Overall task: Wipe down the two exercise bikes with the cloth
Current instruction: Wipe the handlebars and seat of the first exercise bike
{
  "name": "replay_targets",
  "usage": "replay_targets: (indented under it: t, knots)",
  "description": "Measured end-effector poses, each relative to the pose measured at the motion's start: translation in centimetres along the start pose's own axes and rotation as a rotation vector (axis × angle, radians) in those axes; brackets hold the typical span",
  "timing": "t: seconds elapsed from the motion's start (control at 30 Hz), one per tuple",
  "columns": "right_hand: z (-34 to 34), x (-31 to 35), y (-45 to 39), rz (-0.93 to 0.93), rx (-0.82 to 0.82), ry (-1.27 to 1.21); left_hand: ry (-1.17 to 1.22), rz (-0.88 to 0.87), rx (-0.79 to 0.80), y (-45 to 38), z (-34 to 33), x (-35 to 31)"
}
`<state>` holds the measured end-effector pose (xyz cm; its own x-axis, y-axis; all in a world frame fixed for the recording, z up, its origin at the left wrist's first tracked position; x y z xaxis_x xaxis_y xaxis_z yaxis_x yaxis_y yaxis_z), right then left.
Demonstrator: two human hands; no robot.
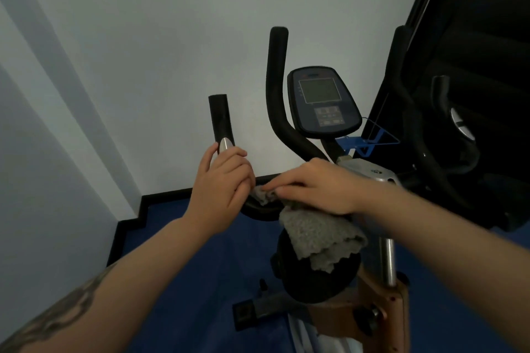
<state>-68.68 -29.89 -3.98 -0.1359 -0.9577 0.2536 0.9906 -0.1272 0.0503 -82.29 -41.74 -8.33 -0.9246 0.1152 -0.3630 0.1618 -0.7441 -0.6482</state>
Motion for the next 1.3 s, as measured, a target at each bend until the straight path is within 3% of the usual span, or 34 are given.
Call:
replay_targets:
  t: [0.07, 0.13, 0.3, 0.53, 0.67, 0.9, 1.0, 1.1, 1.23, 1.3]
  knots:
    - [0.6, -1.9, 2.2, -0.033, 0.203, -0.124, 0.017, 0.006, 0.000, 0.0, 0.0, 0.1]
    - [0.6, -3.4, 4.4, -0.024, 0.278, -0.059, 0.032, 0.017, -0.037, 0.1, -0.3, -0.1]
    - [-0.5, -0.8, 2.1, 0.100, 0.075, 0.360, 0.083, 0.047, -0.148, 0.1, -0.8, -0.2]
    - [0.1, -1.0, 2.0, 0.229, 0.030, 0.421, 0.096, 0.026, -0.064, 0.4, -0.5, 0.1]
    - [-0.7, -1.0, 1.6, 0.263, -0.041, 0.484, 0.136, 0.106, -0.051, 0.7, -0.5, -0.3]
    - [-2.1, 0.9, -2.5, 0.106, 0.075, 0.084, 0.023, 0.133, -0.038, 0.4, 0.6, -0.4]
    - [-2.0, -0.3, -1.5, 0.133, 0.207, 0.130, -0.024, 0.162, 0.023, 0.5, 0.6, 0.1]
    - [-2.2, 0.8, -2.7, 0.120, 0.230, 0.210, 0.023, 0.206, 0.034, 0.9, 0.3, 0.3]
    - [-3.9, 3.3, -4.7, 0.042, 0.277, -0.001, 0.019, 0.218, 0.052, 0.8, 0.4, 0.4]
    - [-3.5, 2.8, -4.0, 0.071, 0.292, 0.037, -0.006, 0.213, 0.088, 0.9, 0.6, 0.5]
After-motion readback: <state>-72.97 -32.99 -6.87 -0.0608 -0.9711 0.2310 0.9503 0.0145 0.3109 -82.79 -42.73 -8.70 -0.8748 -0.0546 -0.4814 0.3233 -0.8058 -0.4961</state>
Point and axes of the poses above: each hand's wrist, its own y-axis away from the middle knuckle, its own z-axis out of the back of the hand, x = y × z, the point moved 4 cm from there along -y, towards the middle knuckle, and after that the axes turned 10 degrees about y, right-handed, at the moved point
